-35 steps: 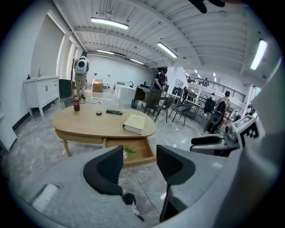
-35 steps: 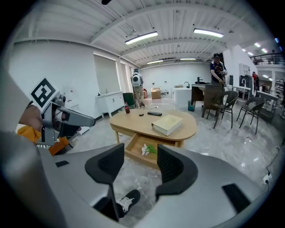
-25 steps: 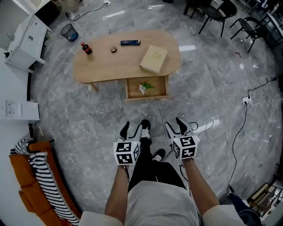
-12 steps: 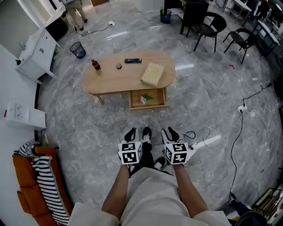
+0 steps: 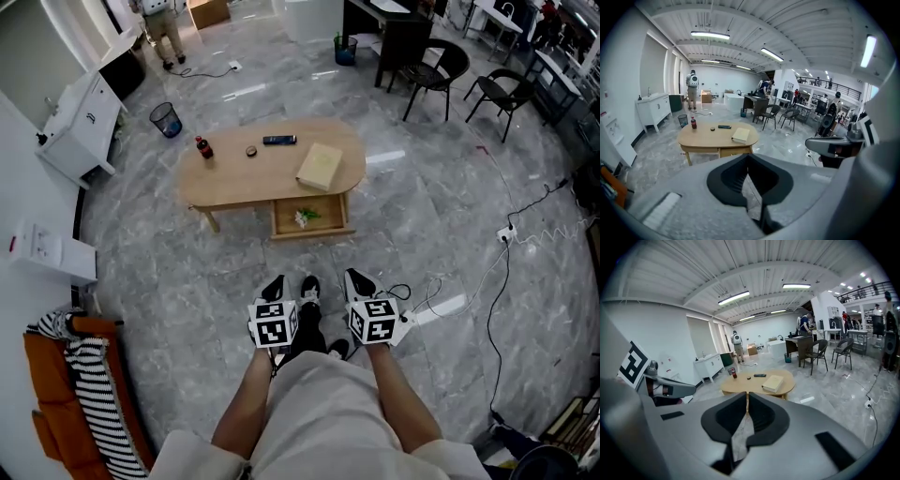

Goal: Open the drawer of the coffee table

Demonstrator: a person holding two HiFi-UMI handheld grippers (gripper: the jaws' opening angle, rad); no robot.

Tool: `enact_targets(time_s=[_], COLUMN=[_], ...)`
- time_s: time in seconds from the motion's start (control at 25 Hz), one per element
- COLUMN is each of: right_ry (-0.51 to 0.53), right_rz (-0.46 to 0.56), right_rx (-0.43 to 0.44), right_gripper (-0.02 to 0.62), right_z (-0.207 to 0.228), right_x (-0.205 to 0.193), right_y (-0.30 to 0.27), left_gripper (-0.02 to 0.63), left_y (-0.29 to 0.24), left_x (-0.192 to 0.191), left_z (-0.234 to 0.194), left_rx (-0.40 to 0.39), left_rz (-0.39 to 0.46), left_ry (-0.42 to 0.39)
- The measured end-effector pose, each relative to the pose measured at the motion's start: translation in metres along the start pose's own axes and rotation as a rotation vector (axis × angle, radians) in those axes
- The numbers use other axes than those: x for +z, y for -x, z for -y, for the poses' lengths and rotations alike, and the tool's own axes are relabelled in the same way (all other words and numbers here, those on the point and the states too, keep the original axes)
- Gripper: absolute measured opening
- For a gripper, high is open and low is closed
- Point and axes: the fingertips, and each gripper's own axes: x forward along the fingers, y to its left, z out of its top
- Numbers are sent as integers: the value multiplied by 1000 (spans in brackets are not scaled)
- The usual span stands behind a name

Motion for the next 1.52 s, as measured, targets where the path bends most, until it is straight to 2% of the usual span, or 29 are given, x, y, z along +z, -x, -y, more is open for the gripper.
enact_targets(time_s=[0.2,0.44,0.56,0.84,1.08,1.4,1.52], right_ry=[-58,-59,-60,-69,-53,-52,-53], right_rz=[9,-18,-21,-19,-5,-2,25], right_rx=[7,18,23,40,40,29,30], right_gripper=[17,15,15,15,15,14,15], right_z=[8,4,2,-8,-16,-17,-14], right_x=[-6,-19,-20,-18,-20,-30,-27], right_y=[12,24,25,30,36,44,46], left_gripper=[12,12,12,12,12,12,12], left_y=[5,12,14,23,34,41,41], left_x=[-6,-13,-18,-24,-16,-24,-26], left_z=[10,22,28,29,23,23,20], left_rx=[-29,-66,-84,-62,-57,-53,-52], left_rz=[0,11,-1,-18,48,47,55], left_ry=[18,23,-2,-44,3,5,33])
